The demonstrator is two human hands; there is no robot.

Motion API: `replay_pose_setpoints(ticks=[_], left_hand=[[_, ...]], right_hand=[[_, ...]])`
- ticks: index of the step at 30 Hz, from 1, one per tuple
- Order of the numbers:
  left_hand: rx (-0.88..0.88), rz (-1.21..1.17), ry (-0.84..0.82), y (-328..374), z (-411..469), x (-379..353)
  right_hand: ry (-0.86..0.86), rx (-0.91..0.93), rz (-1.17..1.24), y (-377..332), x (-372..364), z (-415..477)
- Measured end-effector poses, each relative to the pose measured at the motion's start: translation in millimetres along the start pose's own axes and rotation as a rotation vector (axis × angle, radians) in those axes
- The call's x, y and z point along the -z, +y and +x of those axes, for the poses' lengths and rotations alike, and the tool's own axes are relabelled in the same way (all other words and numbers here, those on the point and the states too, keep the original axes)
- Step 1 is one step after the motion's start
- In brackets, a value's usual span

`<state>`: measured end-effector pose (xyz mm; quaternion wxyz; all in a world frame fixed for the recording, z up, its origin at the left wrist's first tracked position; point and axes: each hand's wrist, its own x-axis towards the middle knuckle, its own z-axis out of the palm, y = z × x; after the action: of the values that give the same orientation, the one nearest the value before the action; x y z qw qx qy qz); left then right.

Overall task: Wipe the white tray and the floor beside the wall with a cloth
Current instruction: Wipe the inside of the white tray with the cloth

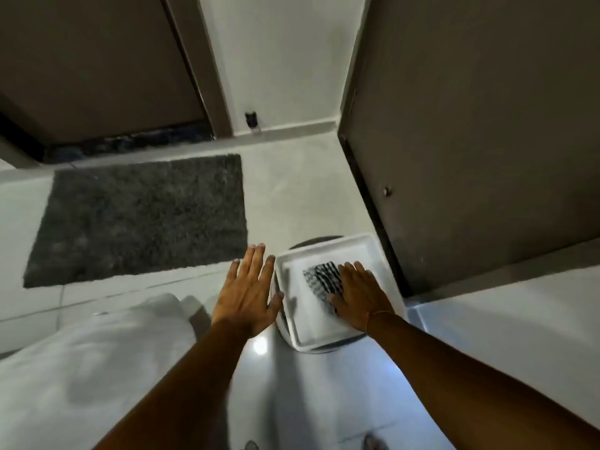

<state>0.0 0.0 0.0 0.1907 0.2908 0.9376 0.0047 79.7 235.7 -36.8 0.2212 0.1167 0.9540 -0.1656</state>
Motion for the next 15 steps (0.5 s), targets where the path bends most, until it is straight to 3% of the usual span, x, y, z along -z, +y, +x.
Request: replay_pose_setpoints(ticks=[8, 15], left_hand=[[-0.071, 0.011, 0.042, 1.4, 53.8, -116.4], [-0.089, -0.053, 0.102, -1.4, 56.3, -137.3]], right_hand=[[-0.056, 0.020, 0.016, 36.4, -101.0, 71.5], [0.142, -0.028, 0.005, 31.9, -121.1, 82.3]])
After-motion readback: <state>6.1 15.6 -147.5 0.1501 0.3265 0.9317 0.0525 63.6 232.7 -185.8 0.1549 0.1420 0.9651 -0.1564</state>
